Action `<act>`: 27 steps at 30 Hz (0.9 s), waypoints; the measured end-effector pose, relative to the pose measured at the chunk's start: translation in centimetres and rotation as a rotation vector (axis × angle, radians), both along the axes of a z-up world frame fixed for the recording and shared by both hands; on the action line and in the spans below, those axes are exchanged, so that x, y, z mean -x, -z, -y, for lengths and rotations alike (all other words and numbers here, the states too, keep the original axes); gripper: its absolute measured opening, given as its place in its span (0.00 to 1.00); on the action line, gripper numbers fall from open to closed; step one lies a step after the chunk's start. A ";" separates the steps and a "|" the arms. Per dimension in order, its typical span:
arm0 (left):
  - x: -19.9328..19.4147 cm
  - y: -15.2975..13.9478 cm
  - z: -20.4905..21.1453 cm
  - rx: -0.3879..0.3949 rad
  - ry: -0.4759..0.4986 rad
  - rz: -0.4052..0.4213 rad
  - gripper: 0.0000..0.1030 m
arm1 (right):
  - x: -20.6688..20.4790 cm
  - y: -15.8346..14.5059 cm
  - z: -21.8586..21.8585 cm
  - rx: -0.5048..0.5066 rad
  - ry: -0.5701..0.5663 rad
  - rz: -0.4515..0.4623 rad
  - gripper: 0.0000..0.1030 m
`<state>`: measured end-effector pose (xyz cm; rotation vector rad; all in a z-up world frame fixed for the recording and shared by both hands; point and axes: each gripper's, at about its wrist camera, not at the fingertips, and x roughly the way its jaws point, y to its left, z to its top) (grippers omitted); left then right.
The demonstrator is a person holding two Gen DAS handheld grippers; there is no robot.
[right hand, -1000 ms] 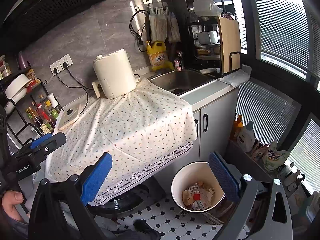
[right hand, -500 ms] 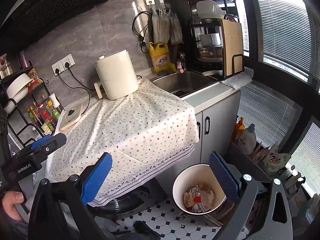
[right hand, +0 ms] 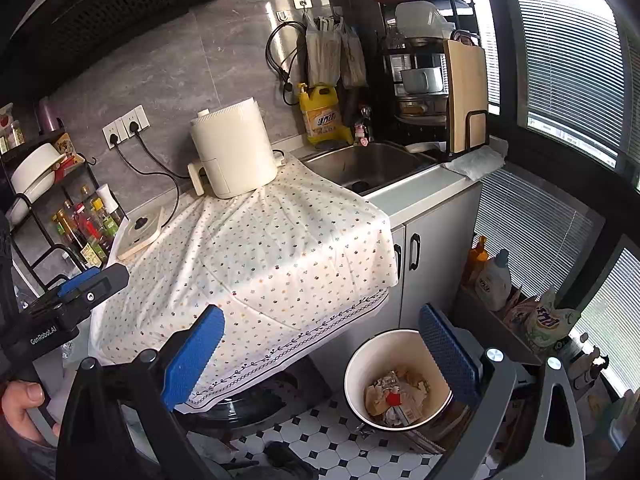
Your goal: Collect trash
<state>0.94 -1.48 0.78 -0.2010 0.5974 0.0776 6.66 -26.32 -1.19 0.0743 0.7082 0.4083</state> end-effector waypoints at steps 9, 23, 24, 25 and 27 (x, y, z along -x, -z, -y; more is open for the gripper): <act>0.2 -0.2 -0.3 0.000 -0.001 0.009 0.94 | 0.0 -0.1 -0.2 -0.004 -0.006 0.006 0.92; 0.1 0.4 -0.3 0.015 0.000 0.002 0.94 | 0.2 0.0 -0.2 0.011 -0.001 0.002 0.92; 0.1 0.6 -0.3 0.019 -0.001 0.000 0.94 | 0.2 0.1 -0.1 0.009 0.000 -0.004 0.92; 0.0 0.7 -0.3 0.026 0.002 -0.001 0.94 | 0.1 0.1 -0.1 0.007 0.002 -0.009 0.92; -0.2 1.0 -0.1 0.030 0.004 -0.007 0.94 | 0.1 0.2 0.0 0.011 0.007 -0.010 0.92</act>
